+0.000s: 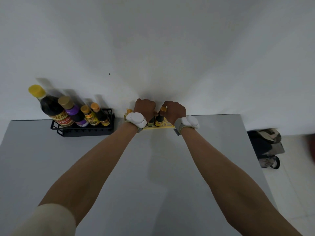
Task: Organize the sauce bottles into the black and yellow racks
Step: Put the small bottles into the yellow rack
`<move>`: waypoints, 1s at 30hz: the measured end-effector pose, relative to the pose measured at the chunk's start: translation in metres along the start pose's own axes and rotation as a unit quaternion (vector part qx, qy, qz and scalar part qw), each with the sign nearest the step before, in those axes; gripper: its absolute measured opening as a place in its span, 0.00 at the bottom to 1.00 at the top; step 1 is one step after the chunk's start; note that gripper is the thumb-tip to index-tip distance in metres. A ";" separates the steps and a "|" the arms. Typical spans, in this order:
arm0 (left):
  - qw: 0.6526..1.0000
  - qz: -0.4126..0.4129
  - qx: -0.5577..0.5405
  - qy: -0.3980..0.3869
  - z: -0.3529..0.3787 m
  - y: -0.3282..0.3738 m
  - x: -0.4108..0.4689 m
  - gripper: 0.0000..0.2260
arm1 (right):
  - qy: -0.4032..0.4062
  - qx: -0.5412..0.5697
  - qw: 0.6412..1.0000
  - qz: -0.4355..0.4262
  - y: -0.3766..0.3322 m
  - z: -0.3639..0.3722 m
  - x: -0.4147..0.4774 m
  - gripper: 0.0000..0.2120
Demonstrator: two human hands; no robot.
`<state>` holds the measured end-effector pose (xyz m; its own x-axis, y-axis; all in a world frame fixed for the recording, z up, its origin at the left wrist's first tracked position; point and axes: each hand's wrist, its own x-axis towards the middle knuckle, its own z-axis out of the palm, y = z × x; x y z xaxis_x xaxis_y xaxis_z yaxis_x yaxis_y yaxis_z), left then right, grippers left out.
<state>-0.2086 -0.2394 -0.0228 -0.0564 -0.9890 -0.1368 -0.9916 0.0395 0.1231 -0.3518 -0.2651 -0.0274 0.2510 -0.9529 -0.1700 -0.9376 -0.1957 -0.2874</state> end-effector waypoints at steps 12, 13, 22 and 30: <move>1.000 0.003 0.024 -0.008 0.007 0.004 -0.002 0.16 | -0.033 0.016 0.999 0.004 0.000 -0.006 -0.003 0.18; 1.000 0.003 0.025 -0.013 0.006 0.003 -0.003 0.18 | -0.042 0.019 0.999 0.007 0.000 -0.007 -0.003 0.21; 0.999 -0.013 0.051 -0.001 -0.016 0.031 -0.030 0.21 | -0.065 0.032 0.997 0.019 0.029 -0.022 -0.039 0.28; 0.999 -0.007 0.029 0.033 -0.033 0.129 -0.084 0.24 | -0.044 0.058 0.997 0.040 0.113 -0.064 -0.122 0.24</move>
<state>-0.3277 -0.1557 0.0371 -0.0373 -0.9967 -0.0723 -0.9974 0.0328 0.0635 -0.5034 -0.1861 0.0208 0.2022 -0.9392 -0.2775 -0.9228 -0.0877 -0.3753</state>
